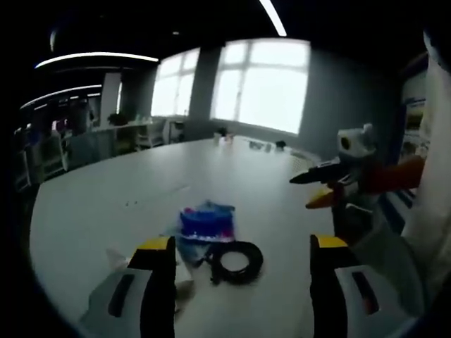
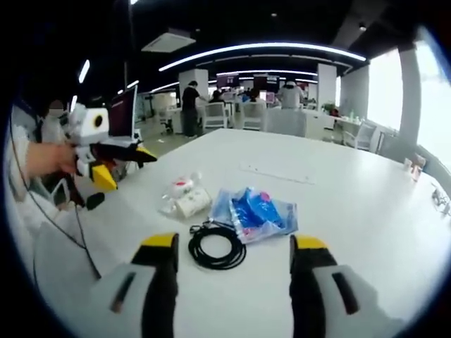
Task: Arrange the tabletop items into an orderly group along one side of the table until the central work area is clear of visible clutter.
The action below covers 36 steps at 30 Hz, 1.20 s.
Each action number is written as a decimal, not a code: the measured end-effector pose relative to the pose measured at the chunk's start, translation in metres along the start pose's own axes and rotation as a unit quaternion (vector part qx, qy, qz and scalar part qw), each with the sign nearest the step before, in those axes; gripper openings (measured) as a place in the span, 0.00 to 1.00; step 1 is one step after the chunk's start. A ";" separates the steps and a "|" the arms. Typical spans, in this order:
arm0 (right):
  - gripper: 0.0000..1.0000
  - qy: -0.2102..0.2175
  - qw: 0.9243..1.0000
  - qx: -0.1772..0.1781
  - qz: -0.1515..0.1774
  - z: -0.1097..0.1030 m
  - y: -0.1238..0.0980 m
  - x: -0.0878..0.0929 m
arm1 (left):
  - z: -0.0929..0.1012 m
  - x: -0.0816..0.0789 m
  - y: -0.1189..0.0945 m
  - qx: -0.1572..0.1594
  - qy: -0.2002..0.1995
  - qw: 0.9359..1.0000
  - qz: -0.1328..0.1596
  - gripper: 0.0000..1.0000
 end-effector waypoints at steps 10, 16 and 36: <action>0.62 0.005 1.000 0.002 0.000 0.006 0.010 -0.002 | -0.009 -0.009 0.018 0.020 0.024 0.999 -0.015 0.69; 0.61 0.005 1.000 0.005 -0.003 0.008 0.014 -0.002 | -0.018 -0.021 0.028 0.030 0.029 0.999 -0.018 0.67; 0.59 0.012 1.000 0.016 -0.003 0.013 0.031 -0.006 | -0.037 -0.048 0.056 0.069 0.080 0.993 -0.051 0.64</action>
Point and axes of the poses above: the point that each gripper's makers call its tool centre point, and the gripper's own axes: y roughly forward along the fingers, z roughly to its right, x roughly out of its underside, the point moved 8 cm from there along -y, roughly backward along the fingers
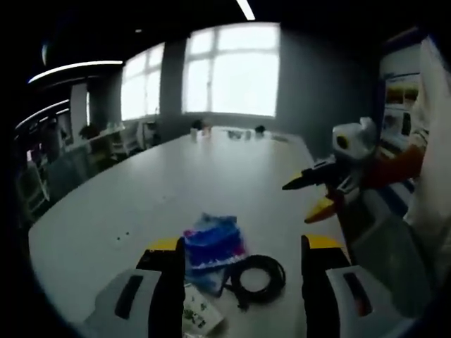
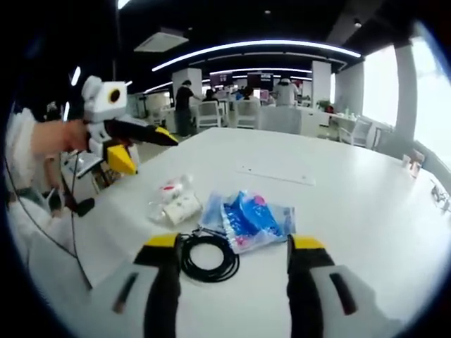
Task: Arrange the tabletop items into an orderly group along one side of the table until the central work area is clear of visible clutter.
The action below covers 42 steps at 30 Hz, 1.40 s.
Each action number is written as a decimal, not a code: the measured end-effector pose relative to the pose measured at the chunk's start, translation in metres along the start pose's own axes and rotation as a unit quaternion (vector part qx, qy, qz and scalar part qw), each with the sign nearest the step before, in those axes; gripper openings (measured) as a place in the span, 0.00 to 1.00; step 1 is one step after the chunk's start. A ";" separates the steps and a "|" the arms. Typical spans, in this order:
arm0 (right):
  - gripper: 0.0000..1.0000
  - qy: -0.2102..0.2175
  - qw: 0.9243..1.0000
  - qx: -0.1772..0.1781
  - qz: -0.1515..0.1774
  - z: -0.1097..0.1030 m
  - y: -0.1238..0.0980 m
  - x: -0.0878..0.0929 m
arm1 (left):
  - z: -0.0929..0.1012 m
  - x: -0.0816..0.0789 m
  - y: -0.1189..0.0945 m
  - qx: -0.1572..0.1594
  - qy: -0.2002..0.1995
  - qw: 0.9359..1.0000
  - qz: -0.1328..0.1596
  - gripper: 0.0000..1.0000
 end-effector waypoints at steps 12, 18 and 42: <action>0.56 0.013 1.000 0.016 -0.004 0.003 0.016 0.000 | -0.017 -0.004 0.020 0.010 0.006 1.000 -0.006 0.63; 0.54 0.020 0.999 0.026 -0.004 0.007 0.025 -0.002 | -0.029 -0.001 0.028 0.010 0.004 1.000 -0.012 0.61; 0.49 0.054 0.996 0.067 -0.039 0.018 0.069 0.016 | -0.076 0.027 0.079 0.016 -0.014 0.997 -0.069 0.54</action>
Point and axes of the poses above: the point that each gripper's makers call its tool centre point, and the gripper's own axes: y roughly forward along the fingers, z roughly to its right, x roughly out of its underside, the point moved 8 cm from there along -y, roughly backward along the fingers
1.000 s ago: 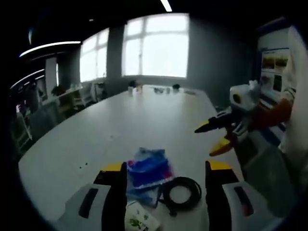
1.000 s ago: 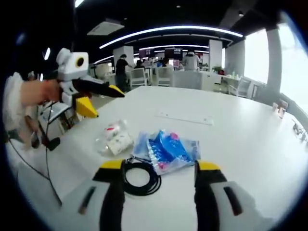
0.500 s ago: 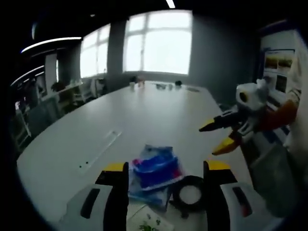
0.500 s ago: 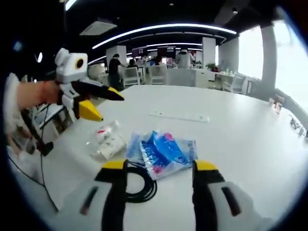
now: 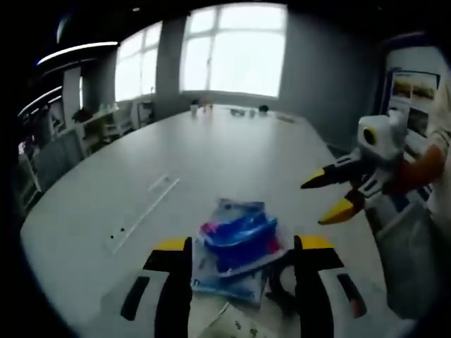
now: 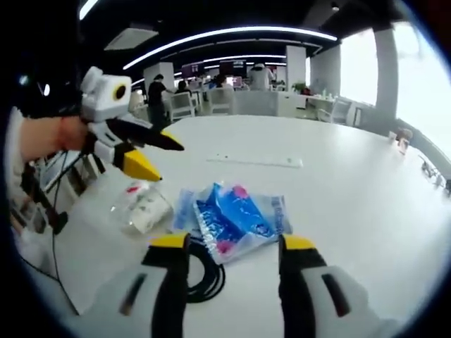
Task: Arrange the tabletop items into an orderly group along one side of the table until the central work area is clear of visible clutter.
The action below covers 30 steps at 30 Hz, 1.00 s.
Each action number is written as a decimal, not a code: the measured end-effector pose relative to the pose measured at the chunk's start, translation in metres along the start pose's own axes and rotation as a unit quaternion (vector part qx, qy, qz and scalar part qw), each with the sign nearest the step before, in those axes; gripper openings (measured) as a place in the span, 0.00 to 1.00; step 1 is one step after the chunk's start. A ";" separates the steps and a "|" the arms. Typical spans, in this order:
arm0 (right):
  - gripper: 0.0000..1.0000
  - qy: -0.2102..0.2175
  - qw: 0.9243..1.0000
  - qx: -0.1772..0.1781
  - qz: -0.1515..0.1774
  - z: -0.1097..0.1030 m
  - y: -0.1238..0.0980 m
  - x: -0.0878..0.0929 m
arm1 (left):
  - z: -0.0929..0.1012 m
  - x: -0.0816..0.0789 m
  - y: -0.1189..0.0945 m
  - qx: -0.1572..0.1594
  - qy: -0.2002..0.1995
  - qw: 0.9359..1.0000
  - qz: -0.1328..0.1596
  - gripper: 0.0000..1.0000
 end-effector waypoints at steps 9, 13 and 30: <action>0.46 0.011 1.000 0.008 -0.012 0.001 0.015 0.006 | -0.012 0.012 0.017 -0.005 0.008 0.999 -0.037 0.49; 0.44 0.018 1.000 0.015 -0.020 0.003 0.022 0.011 | -0.016 0.017 0.026 -0.007 0.009 0.999 -0.053 0.47; 0.38 0.046 0.997 0.034 -0.045 0.005 0.035 0.024 | -0.028 0.031 0.053 -0.027 0.036 0.992 -0.120 0.38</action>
Point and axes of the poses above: the point that each gripper's makers call its tool centre point, and the gripper's own axes: y roughly forward along the fingers, z roughly to its right, x roughly out of its underside, the point moved 8 cm from there along -y, roughly backward along the fingers
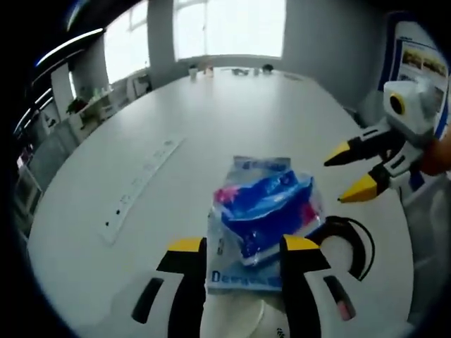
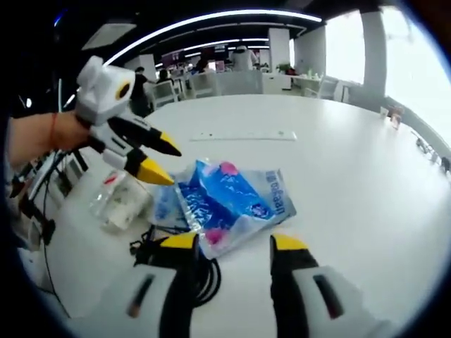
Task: Arrange the tabletop items into an orderly group along one side of the table until the central work area is clear of visible clutter.
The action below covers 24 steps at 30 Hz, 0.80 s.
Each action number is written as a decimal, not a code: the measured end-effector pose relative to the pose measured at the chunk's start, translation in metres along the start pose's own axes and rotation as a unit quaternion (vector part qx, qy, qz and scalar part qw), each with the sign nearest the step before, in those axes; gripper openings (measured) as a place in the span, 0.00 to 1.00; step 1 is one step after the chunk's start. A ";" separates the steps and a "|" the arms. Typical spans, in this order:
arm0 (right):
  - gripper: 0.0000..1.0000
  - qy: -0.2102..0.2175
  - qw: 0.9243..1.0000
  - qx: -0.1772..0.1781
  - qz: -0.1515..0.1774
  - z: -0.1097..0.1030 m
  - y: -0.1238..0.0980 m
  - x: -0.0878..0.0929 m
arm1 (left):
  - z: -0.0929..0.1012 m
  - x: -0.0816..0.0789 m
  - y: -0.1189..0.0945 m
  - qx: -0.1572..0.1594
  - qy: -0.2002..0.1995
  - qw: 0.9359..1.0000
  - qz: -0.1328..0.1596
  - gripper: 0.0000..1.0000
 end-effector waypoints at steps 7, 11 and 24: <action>0.37 0.009 1.000 0.001 -0.008 -0.002 0.008 0.003 | -0.001 0.002 0.009 -0.002 0.025 0.999 -0.029 0.35; 0.36 0.011 1.000 0.004 -0.013 -0.003 0.012 0.004 | -0.002 0.003 0.013 -0.006 0.042 0.998 -0.040 0.33; 0.28 0.030 0.999 0.009 -0.031 -0.004 0.021 0.010 | -0.002 0.005 0.023 -0.006 0.057 0.996 -0.068 0.28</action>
Point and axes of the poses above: the point that each gripper's makers call its tool centre point, and the gripper's own axes: y roughly forward along the fingers, z roughly to its right, x roughly out of its underside, the point moved 8 cm from there along -y, roughly backward along the fingers
